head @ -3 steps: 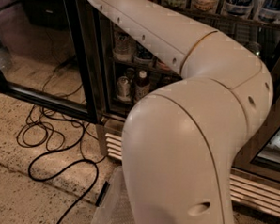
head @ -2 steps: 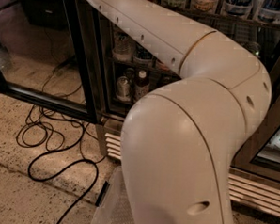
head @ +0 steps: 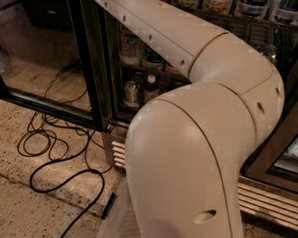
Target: Pick coke can from top shelf of fridge
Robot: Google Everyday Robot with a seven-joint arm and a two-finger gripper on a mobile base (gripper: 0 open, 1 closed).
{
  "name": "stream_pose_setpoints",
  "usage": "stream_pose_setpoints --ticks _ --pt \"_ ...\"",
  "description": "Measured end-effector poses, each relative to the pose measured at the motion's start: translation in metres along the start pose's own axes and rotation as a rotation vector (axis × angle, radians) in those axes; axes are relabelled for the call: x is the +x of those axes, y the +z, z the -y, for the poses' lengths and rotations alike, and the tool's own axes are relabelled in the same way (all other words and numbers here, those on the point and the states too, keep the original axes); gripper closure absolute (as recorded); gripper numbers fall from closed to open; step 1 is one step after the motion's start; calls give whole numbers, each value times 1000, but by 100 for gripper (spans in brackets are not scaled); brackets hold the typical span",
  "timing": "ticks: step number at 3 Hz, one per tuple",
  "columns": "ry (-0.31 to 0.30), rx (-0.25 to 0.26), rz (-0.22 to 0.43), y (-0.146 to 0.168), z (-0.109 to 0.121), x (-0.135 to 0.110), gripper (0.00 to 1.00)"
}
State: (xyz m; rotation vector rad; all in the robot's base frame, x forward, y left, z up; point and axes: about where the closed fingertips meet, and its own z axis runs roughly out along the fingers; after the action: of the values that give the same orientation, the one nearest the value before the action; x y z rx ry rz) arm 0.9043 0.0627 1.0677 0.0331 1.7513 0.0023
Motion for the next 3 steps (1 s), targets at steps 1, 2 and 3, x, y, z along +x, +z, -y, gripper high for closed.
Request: stream_pose_setpoints --ticks 1,2,3 --pt "8 10 3 5 4 -2 44" --pt "8 10 3 5 3 -2 63" --pt "7 10 3 5 3 -2 86"
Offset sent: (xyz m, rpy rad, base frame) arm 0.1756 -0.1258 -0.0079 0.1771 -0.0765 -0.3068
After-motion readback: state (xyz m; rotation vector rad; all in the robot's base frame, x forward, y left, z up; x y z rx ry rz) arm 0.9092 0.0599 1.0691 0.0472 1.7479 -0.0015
